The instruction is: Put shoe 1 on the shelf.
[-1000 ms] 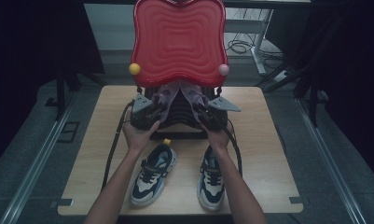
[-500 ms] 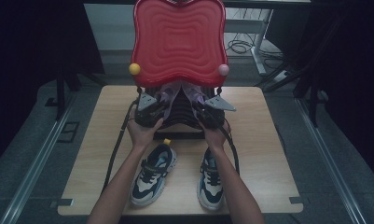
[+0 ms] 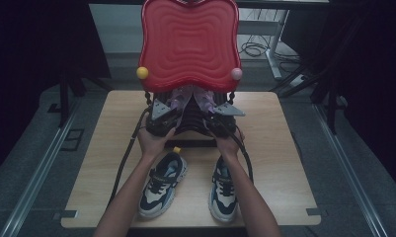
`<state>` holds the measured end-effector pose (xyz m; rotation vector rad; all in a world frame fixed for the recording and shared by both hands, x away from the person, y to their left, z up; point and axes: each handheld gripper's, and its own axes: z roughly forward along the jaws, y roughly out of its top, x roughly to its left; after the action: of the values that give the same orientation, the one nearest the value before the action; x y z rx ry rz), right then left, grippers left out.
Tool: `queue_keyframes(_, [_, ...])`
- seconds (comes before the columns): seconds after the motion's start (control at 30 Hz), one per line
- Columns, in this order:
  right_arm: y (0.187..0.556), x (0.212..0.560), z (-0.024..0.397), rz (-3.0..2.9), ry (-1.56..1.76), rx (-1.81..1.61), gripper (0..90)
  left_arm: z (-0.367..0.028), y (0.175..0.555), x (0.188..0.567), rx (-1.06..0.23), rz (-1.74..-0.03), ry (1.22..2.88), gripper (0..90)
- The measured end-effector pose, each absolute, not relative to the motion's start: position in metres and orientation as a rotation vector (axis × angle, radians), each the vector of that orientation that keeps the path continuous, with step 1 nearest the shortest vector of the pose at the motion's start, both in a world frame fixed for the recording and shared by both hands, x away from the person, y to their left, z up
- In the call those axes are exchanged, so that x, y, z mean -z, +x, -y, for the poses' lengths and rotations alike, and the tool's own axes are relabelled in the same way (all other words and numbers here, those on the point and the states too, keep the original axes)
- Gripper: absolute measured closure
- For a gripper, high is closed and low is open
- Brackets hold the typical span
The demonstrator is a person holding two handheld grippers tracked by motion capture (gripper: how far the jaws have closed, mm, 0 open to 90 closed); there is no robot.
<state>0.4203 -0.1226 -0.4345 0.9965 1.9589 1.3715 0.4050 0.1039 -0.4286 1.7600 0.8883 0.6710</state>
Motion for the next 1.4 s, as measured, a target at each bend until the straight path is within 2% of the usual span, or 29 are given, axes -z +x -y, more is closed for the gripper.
queue_keyframes(0.3, [0.420, 0.433, 0.124, -1.993, 1.004, -1.383, 74.0, -0.106, 0.404, 0.432, -0.696, -0.879, 1.751, 76.3])
queue_keyframes(0.57, [0.416, 0.429, 0.125, -1.997, 1.002, -1.414, 60.6, -0.111, 0.403, 0.431, -0.626, -0.890, 1.732, 56.8])
queue_keyframes(0.8, [0.413, 0.424, 0.130, -2.005, 1.018, -1.439, 55.7, -0.115, 0.398, 0.426, -0.625, -0.879, 1.707, 50.1])
queue_keyframes(1.4, [0.396, 0.415, 0.146, -2.036, 1.003, -1.463, 54.1, -0.130, 0.376, 0.419, -0.580, -0.887, 1.707, 45.8])
